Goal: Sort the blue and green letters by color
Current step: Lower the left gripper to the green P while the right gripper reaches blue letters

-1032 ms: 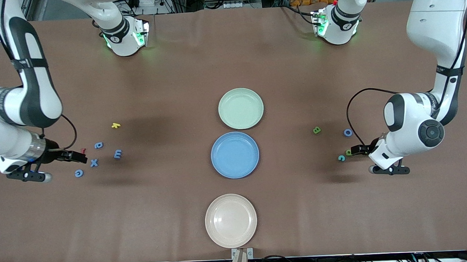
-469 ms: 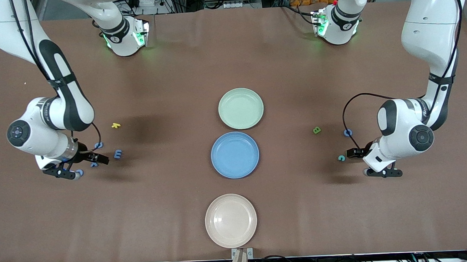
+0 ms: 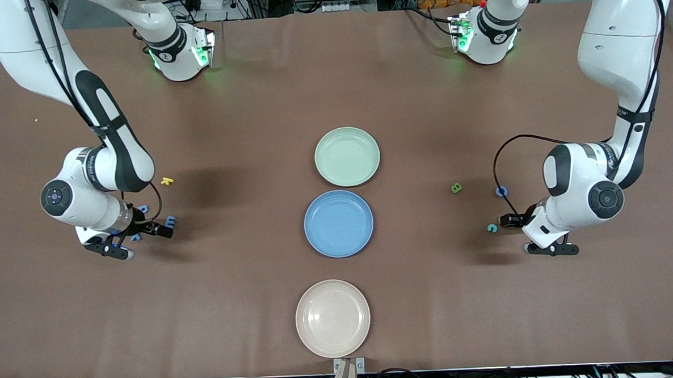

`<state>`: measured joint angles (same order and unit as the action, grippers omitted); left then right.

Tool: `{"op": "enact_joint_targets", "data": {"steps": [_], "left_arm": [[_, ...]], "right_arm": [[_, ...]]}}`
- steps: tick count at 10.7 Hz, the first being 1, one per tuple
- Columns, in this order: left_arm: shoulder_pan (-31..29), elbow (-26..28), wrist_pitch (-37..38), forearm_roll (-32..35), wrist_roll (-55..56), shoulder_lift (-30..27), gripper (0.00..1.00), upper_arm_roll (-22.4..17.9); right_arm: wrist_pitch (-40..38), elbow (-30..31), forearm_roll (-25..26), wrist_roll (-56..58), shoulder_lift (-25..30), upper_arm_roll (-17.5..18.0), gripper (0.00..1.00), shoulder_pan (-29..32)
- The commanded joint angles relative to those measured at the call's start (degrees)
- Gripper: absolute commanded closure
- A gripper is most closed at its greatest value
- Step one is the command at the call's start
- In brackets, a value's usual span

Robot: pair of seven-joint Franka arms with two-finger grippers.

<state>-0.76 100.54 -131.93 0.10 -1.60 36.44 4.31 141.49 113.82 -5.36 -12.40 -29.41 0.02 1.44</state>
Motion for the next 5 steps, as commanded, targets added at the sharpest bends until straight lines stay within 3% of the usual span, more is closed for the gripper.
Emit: {"op": "enact_joint_targets", "data": {"steps": [1, 3, 4, 5], "left_arm": [[0.41, -0.26, -0.35, 1.66, 2.04, 0.39, 0.24, -0.09], [0.50, -0.26, -0.35, 1.66, 2.13, 0.91, 0.24, -0.09], [0.50, -0.35, -0.44, 1.66, 2.21, 1.18, 0.24, -0.09], [0.50, -0.35, -0.61, 1.66, 2.56, 1.44, 0.24, -0.09]], "right_arm": [[7.02, 5.08, 1.31, -1.66, -0.56, 0.25, 0.00, -0.21], [7.66, 6.41, 1.40, -1.66, -0.12, 0.51, 0.01, -0.21], [7.66, 7.02, 1.49, -1.66, 0.31, 1.29, 0.09, -0.12], [7.66, 7.03, 1.49, -2.27, 0.41, 1.39, 0.28, -0.12]]}}
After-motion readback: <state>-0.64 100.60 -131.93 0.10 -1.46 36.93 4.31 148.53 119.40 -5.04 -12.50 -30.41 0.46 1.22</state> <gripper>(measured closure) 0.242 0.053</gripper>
